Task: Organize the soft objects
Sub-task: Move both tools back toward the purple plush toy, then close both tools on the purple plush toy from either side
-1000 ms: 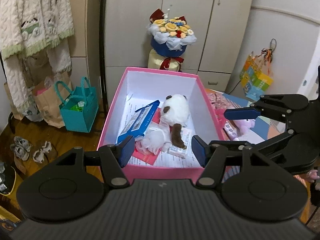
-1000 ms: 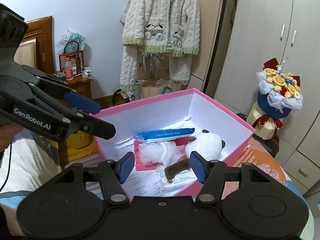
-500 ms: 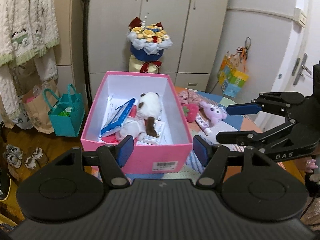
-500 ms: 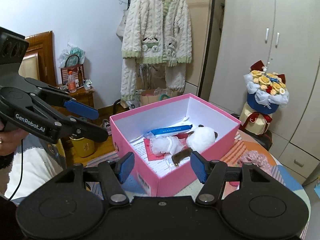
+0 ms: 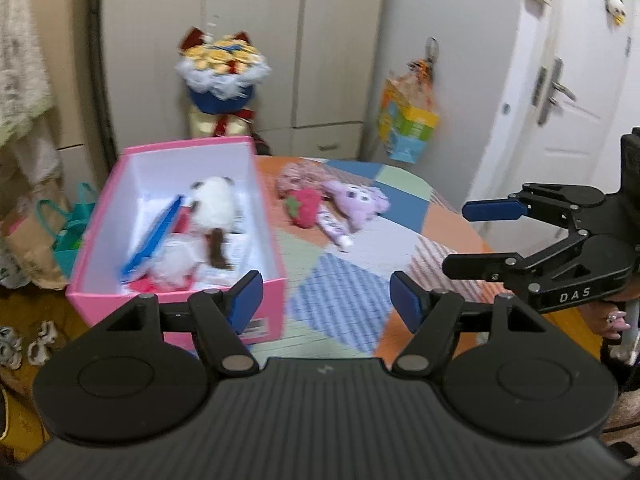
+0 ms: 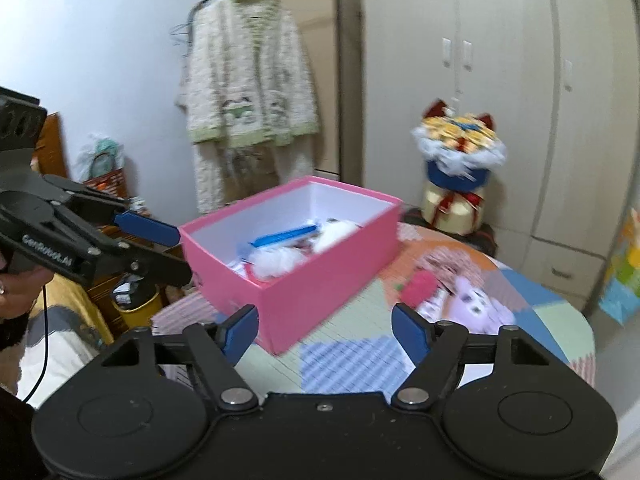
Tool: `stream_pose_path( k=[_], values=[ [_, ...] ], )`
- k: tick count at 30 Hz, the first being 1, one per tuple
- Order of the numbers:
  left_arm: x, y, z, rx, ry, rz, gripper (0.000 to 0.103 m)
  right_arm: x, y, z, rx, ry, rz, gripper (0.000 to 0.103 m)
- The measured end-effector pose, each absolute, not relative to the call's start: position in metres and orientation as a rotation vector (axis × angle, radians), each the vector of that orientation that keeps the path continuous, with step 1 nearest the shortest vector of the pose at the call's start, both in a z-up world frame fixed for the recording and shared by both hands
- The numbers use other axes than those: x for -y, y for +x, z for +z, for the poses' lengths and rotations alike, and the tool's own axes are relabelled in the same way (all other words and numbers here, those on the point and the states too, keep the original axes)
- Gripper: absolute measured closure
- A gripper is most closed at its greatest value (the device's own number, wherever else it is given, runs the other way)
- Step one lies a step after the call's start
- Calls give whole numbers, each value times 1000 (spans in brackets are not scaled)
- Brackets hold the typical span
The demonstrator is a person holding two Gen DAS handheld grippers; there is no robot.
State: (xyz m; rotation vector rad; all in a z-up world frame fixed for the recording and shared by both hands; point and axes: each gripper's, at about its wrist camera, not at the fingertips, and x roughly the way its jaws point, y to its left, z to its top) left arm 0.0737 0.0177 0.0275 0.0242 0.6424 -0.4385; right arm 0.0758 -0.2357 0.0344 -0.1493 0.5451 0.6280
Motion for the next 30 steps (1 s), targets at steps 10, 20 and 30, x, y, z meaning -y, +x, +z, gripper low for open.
stream_pose_path(
  k=[10, 20, 30],
  values=[
    [38, 119, 10, -660, -29, -534, 34, 288, 99, 13, -542, -82, 570, 18],
    [77, 167, -11, -604, -9, -468, 34, 309, 145, -11, -519, -42, 545, 16],
    [98, 211, -23, -627, -85, -473, 35, 326, 197, -32, -441, -48, 526, 16]
  ],
)
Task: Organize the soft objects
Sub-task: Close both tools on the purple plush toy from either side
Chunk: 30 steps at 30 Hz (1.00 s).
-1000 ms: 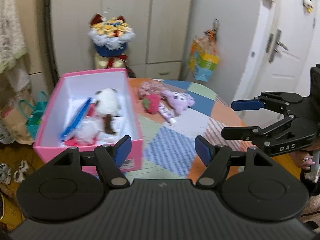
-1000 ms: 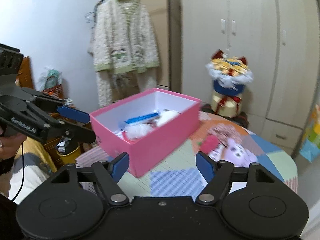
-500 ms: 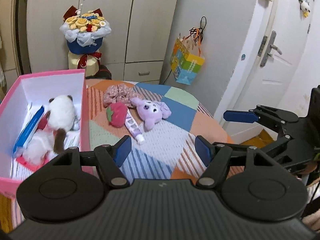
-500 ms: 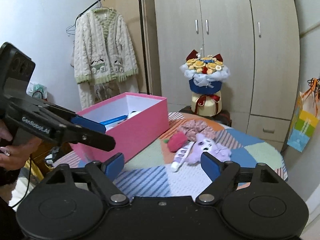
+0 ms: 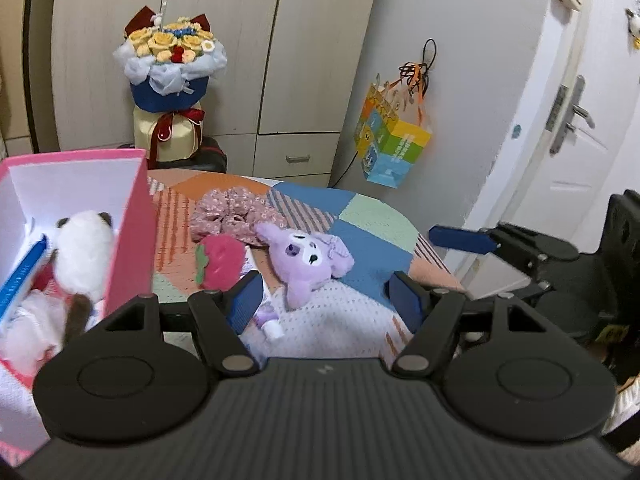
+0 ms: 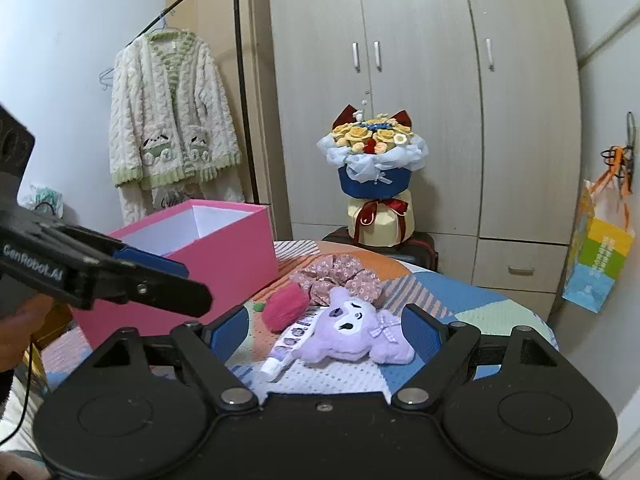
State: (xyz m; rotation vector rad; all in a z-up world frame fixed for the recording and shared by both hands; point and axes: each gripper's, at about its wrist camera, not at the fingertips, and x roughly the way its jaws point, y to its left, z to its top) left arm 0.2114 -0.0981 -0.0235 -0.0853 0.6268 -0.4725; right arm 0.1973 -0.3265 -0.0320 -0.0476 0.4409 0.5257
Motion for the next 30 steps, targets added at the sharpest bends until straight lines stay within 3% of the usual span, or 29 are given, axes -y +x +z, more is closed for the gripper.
stream_pose_path(
  k=[14, 22, 30],
  values=[
    [132, 298, -82, -711, -214, -310, 41, 325, 303, -88, -630, -1, 580, 12],
    [134, 314, -98, -780, -271, -282, 44, 324, 325, -109, -712, 46, 603, 7],
    [138, 319, -109, -821, -289, -317, 55, 317, 322, -116, -738, 34, 608, 6]
  ],
)
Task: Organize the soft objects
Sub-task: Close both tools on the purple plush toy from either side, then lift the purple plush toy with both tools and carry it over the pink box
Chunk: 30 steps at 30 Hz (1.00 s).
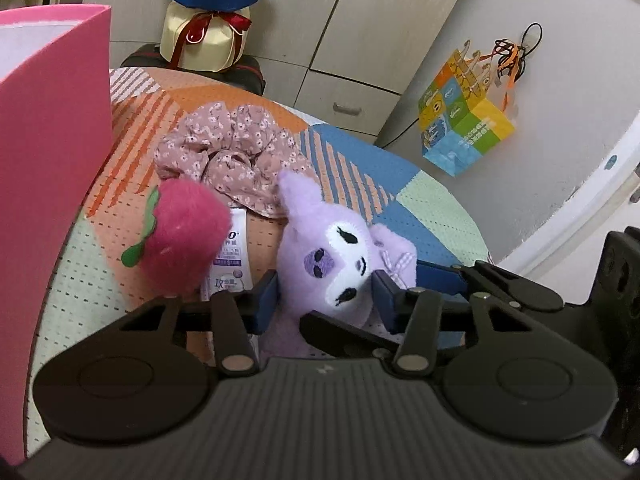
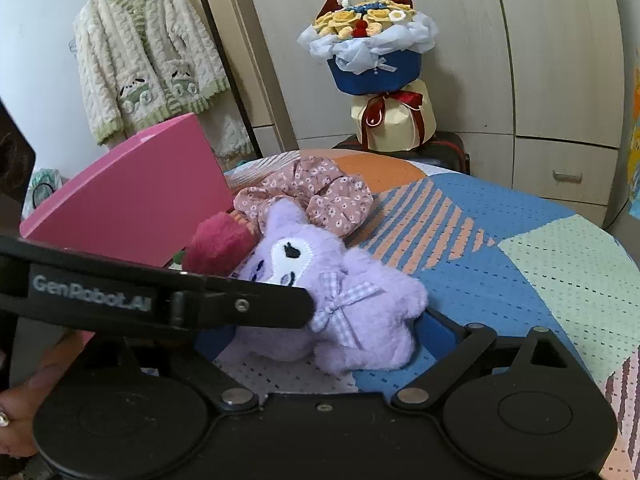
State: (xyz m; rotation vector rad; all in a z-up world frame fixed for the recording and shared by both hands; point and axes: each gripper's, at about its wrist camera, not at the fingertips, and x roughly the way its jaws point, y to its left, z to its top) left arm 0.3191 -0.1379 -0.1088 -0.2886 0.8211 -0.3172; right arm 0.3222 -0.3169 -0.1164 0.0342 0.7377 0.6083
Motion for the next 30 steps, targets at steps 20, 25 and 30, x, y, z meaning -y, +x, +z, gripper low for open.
stream_pose_path(
  k=[20, 25, 30],
  values=[
    [133, 268, -79, -831, -226, -444, 56, 305, 263, -88, -750, 50, 490, 8],
    [128, 243, -70, -848, -216, -481, 56, 299, 234, -78, -750, 46, 460, 8],
    [118, 218, -62, -888, -196, -516, 56, 290, 201, -66, -761, 15, 445, 7]
  ],
)
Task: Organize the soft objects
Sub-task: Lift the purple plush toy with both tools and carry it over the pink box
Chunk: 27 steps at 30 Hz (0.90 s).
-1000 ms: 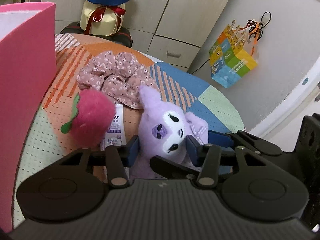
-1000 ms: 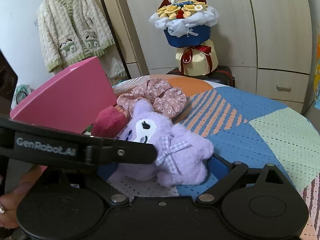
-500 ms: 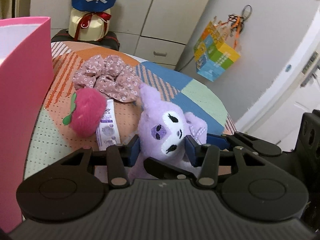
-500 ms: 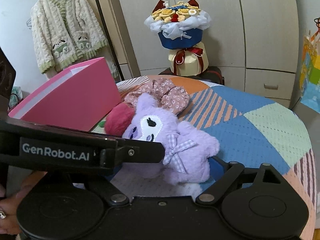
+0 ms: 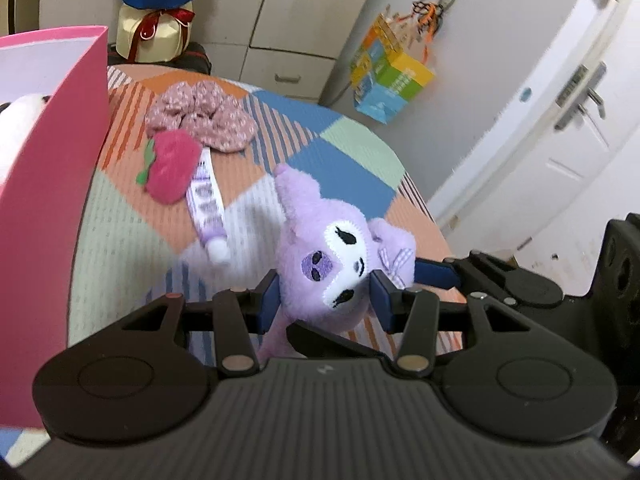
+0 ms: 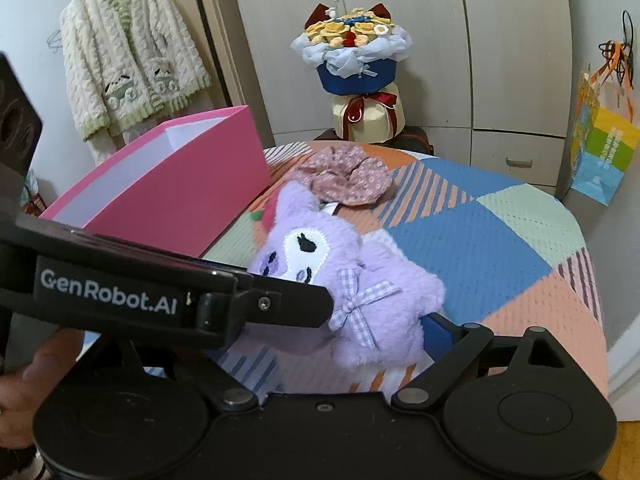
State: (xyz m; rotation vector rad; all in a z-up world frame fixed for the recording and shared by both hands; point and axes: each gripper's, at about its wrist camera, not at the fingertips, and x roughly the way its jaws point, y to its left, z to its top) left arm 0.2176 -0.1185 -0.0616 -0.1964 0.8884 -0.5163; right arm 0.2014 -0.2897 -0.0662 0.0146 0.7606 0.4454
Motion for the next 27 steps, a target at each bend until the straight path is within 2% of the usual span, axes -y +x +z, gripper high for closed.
stream_pose_path(
  k=[17, 27],
  values=[
    [48, 119, -26, -877, -154, -633, 56, 243, 85, -23, -689, -104, 541, 5],
    [-18, 80, 5, -769, -188, -591, 56, 186, 50, 13, -641, -200, 617, 5]
  ],
)
